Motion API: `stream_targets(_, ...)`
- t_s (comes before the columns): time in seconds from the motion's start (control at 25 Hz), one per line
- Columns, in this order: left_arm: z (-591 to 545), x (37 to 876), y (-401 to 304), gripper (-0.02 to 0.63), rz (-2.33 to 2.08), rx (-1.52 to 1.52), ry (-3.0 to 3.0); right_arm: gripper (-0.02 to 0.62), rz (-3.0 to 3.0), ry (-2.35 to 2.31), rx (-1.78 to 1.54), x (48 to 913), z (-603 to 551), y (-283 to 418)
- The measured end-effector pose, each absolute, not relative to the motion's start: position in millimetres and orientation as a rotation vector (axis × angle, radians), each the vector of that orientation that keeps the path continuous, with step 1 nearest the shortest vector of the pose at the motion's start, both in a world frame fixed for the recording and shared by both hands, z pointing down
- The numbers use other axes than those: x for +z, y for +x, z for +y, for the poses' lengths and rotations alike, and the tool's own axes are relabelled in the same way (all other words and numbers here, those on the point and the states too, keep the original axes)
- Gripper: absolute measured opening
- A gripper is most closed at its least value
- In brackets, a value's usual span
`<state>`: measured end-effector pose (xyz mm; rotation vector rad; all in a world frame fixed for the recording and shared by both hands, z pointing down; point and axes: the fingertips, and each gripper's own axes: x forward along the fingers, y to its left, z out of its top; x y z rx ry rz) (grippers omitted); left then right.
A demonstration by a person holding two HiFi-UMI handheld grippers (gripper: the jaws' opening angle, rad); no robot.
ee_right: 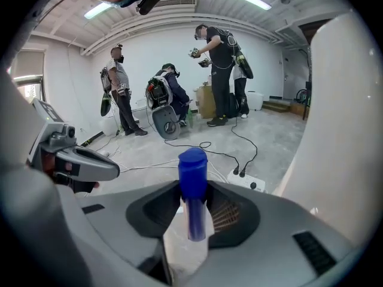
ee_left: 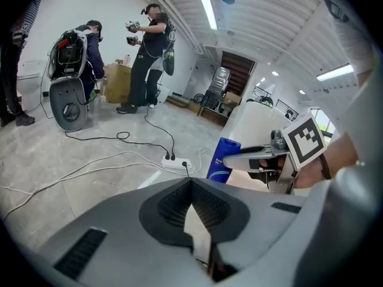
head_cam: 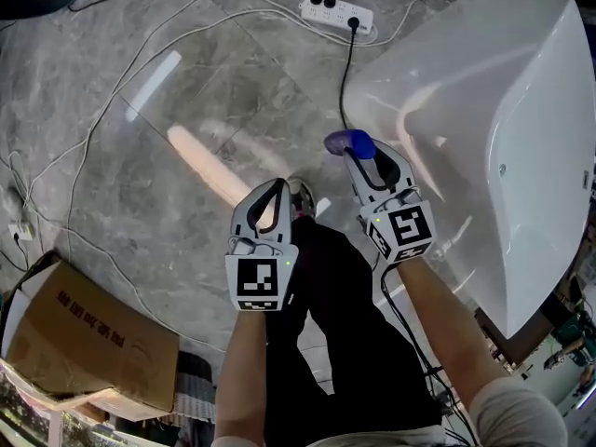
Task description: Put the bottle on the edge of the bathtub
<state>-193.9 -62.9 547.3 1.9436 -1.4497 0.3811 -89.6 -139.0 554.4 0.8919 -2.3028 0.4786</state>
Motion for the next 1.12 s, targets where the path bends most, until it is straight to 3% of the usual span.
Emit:
stream_targets(0.64,-61,615,-166,0.011,-1.383,0.422,2.042,0.144,-2.313,1.007,0.49,632,-136,-59)
stream_targets(1.12,-70,648,-201,0.011,-1.533,0.354,2.042,0.146,-2.395,1.02,0.444,670,-126,-72)
